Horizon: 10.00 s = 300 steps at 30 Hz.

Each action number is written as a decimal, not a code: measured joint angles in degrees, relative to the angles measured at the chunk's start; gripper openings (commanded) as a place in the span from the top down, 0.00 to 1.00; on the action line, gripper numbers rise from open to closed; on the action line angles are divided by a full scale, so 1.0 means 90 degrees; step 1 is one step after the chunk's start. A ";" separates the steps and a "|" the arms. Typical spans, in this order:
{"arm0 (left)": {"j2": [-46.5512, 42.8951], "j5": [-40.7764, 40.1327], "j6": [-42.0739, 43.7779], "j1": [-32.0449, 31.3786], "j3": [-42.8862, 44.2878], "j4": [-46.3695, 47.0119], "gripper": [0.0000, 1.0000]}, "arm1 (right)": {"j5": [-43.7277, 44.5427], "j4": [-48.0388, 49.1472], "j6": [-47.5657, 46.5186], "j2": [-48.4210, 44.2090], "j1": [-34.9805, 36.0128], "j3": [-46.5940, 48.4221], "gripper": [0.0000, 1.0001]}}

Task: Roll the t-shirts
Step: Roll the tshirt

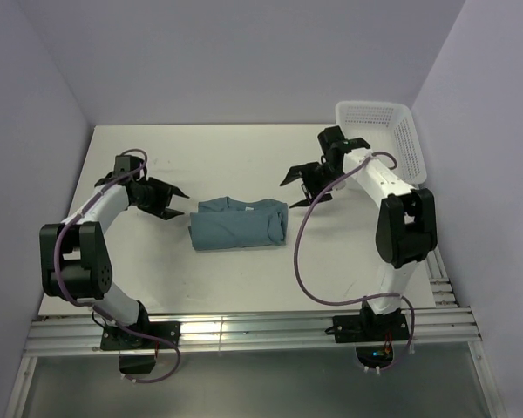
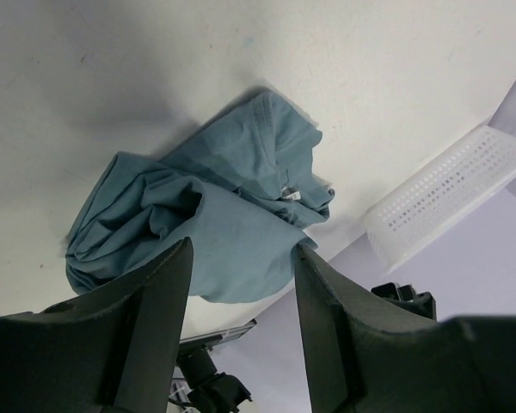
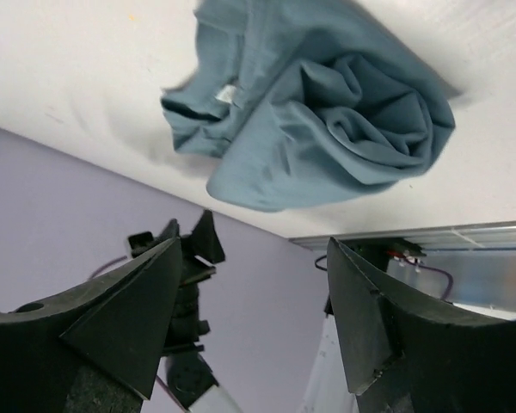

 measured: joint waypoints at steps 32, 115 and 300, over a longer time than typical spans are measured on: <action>0.0828 -0.0600 0.3014 -0.1222 0.2283 -0.0811 0.47 | 0.2008 0.0889 -0.5061 -0.0357 0.1865 -0.0741 0.44; 0.1773 -0.1627 0.4932 -0.2246 0.2742 -0.1700 0.45 | 0.2059 0.3177 -0.4884 -0.1268 0.0935 -0.2487 0.59; -0.0255 0.0675 -0.0767 -0.4405 -0.1741 0.2215 0.53 | 0.1348 0.7019 -0.2348 -0.1192 0.1498 -0.4840 0.78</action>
